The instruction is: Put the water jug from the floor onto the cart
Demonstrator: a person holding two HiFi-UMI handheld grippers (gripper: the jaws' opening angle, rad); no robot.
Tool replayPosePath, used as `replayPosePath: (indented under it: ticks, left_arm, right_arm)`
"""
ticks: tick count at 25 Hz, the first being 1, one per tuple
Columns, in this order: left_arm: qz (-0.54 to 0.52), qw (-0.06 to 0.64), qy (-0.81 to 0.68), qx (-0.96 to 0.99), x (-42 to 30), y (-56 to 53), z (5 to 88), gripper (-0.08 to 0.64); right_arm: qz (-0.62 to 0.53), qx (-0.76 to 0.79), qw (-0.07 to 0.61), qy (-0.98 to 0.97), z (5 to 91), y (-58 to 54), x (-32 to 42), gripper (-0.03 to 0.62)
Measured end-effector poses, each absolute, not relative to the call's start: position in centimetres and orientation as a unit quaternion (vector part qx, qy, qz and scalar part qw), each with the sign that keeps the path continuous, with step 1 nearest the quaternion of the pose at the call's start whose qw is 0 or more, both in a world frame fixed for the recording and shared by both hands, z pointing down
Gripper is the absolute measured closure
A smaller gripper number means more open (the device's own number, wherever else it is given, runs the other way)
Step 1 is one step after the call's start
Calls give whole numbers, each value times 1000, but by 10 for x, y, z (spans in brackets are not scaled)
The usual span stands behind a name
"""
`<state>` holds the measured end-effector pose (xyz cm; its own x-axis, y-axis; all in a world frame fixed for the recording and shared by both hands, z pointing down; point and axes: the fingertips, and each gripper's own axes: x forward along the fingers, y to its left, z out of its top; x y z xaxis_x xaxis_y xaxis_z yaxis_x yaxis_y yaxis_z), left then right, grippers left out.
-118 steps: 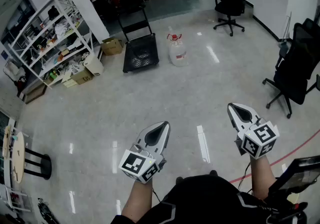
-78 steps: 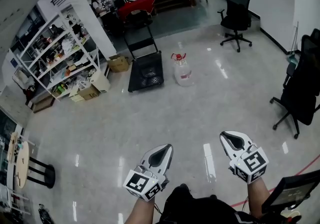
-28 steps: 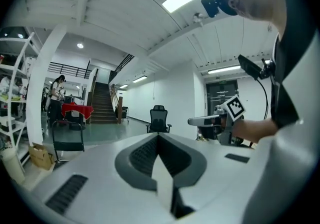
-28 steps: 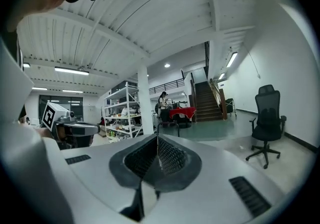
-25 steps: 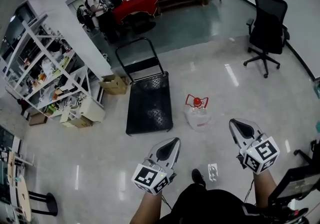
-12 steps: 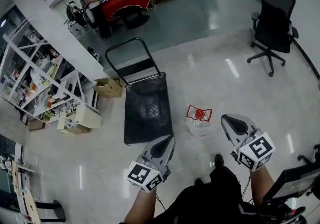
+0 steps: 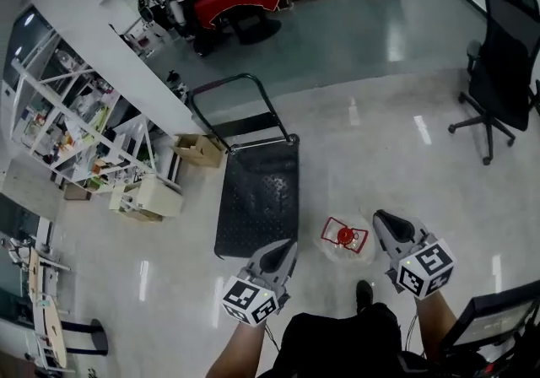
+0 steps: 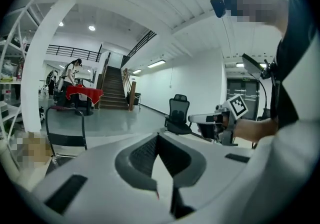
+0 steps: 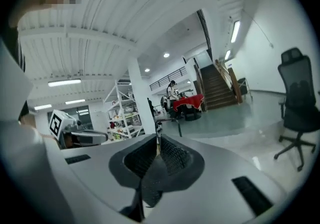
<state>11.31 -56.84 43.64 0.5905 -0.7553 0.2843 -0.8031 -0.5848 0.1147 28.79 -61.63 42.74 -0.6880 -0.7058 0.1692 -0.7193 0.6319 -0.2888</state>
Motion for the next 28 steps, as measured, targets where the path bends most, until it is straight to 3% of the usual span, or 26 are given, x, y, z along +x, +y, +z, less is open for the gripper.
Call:
replayPosePath:
  ticks: [6,10,21,28]
  left_arm:
    - [88,177,-443,874,111,-622,491,569]
    - [112,209,-425,874,106,-662,541,569]
    - [213,351,-367,835,108,-670,723,569]
    - [275,412,-372,785,104,-664,826,569]
  right_arm:
    - [219,400,55,-888,480,-668,274,583]
    - [253,403,101,-874,542,-708,266,524]
    - [395,428,237,-778,758,-701,282,452]
    - [457,427,279,-729,867,-677,286,423]
